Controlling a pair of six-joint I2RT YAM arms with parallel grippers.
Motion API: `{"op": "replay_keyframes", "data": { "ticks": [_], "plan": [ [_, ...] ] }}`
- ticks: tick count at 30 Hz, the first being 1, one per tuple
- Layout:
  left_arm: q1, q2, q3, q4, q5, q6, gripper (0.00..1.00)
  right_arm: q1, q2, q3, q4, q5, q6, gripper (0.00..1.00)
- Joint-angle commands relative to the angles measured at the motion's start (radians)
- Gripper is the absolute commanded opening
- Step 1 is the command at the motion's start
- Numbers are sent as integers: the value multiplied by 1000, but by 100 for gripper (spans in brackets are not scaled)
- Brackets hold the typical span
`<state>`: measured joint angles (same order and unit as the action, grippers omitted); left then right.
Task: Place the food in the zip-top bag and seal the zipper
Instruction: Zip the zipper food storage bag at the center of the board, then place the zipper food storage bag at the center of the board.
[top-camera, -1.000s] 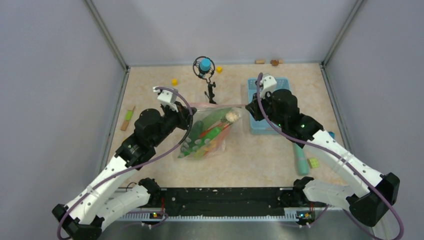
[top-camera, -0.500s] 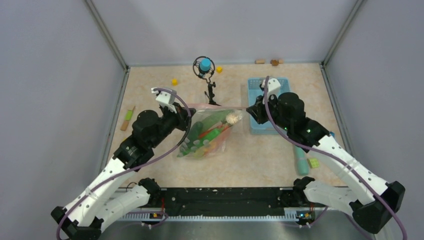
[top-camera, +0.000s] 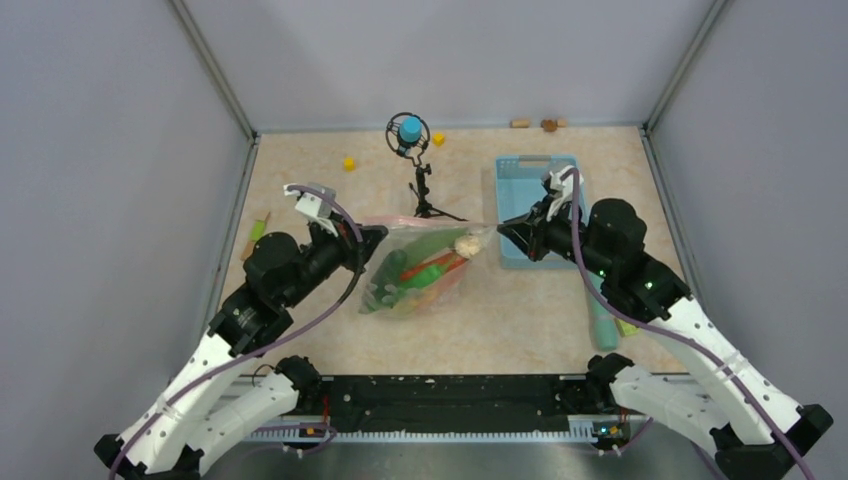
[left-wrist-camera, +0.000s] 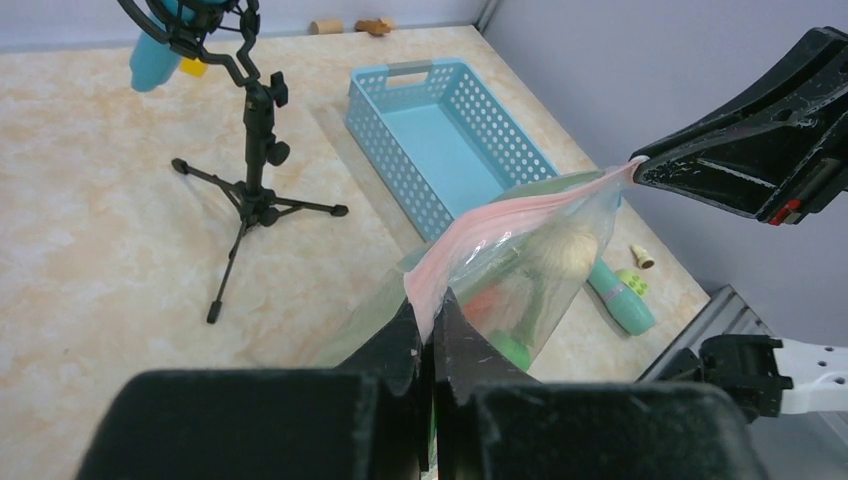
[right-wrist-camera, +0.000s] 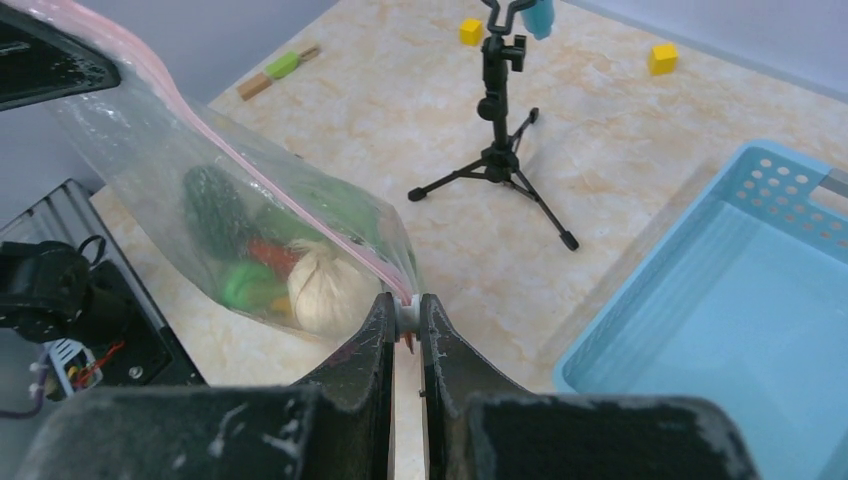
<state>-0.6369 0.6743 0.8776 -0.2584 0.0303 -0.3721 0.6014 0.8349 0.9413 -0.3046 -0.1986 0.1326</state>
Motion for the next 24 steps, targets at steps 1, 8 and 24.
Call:
{"op": "replay_keyframes", "data": {
  "ticks": [1,8,24],
  "plan": [
    [23,-63,70,-30,-35,-79,0,-37,-62,-1,-18,-24,14,0],
    [23,-106,99,-220,27,-226,0,-37,-98,-11,-18,-279,119,0],
    [22,78,-2,-307,-243,-308,0,-37,-35,-139,-19,-139,211,0]
  ]
}}
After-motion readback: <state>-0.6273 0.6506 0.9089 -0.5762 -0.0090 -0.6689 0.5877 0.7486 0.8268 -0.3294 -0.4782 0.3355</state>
